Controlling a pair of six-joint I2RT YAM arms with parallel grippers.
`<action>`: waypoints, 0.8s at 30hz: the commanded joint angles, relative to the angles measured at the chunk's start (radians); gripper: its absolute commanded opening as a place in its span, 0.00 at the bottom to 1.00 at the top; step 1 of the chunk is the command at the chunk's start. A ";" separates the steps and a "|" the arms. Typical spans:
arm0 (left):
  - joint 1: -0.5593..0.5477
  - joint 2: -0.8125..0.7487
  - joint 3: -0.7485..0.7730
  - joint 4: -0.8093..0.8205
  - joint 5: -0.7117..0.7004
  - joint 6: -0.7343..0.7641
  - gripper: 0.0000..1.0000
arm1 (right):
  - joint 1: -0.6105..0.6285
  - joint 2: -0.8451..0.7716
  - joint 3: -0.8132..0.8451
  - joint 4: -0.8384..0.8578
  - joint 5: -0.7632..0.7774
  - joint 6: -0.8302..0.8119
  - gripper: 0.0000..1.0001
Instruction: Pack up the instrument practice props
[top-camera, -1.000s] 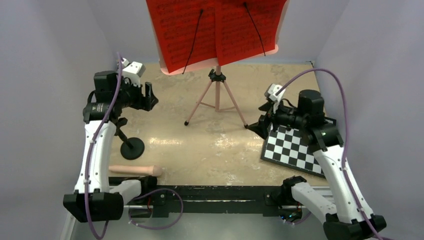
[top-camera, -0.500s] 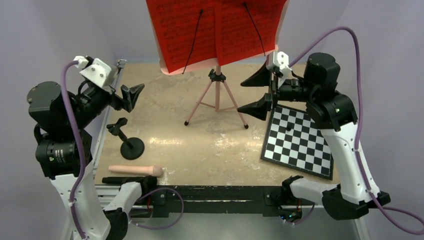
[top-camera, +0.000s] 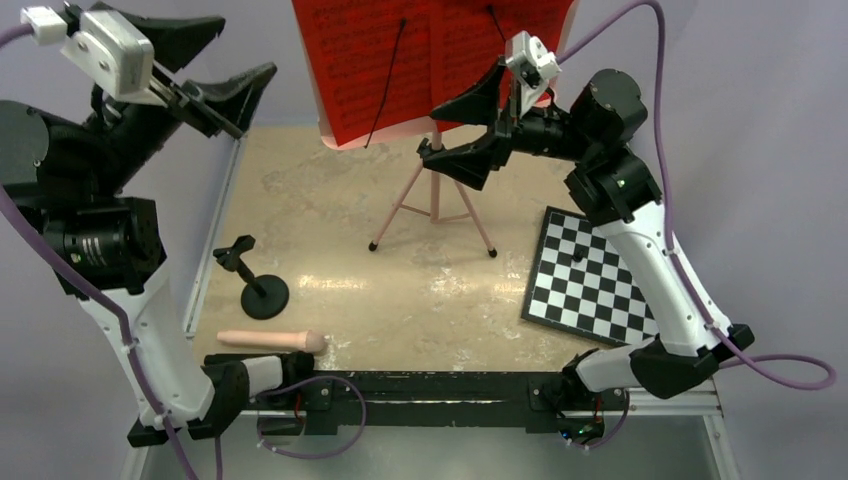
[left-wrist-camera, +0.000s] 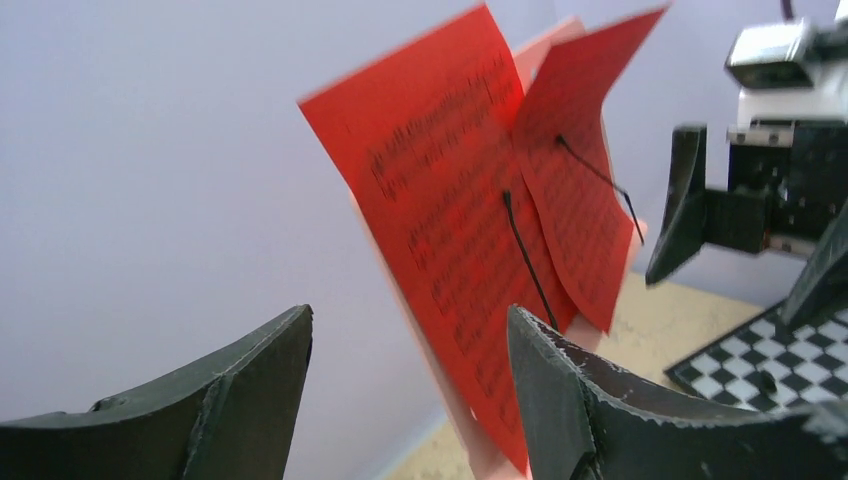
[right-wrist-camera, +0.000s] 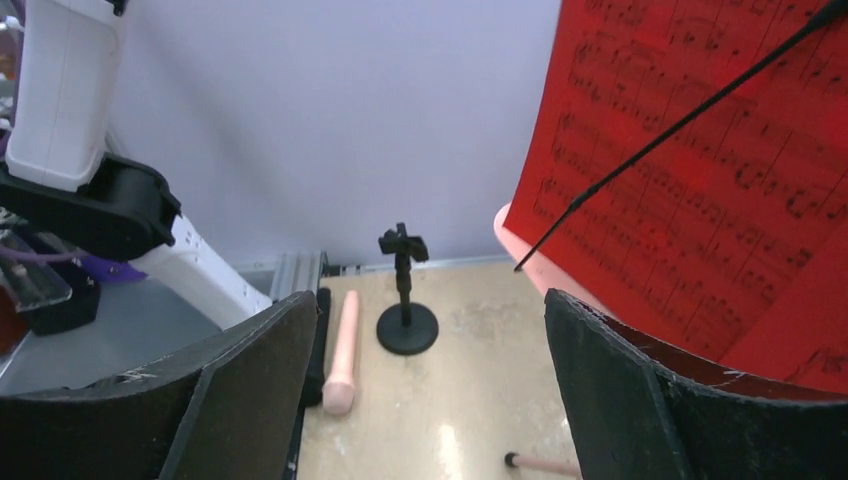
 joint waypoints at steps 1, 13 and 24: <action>0.007 0.155 0.196 0.209 0.016 -0.144 0.74 | 0.047 0.034 0.062 0.127 0.176 0.069 0.89; -0.002 0.306 0.260 0.518 -0.023 -0.228 0.70 | 0.097 0.186 0.211 0.073 0.099 0.017 0.99; -0.086 0.331 0.239 0.590 0.009 -0.256 0.71 | 0.132 0.296 0.325 0.043 0.142 0.007 0.99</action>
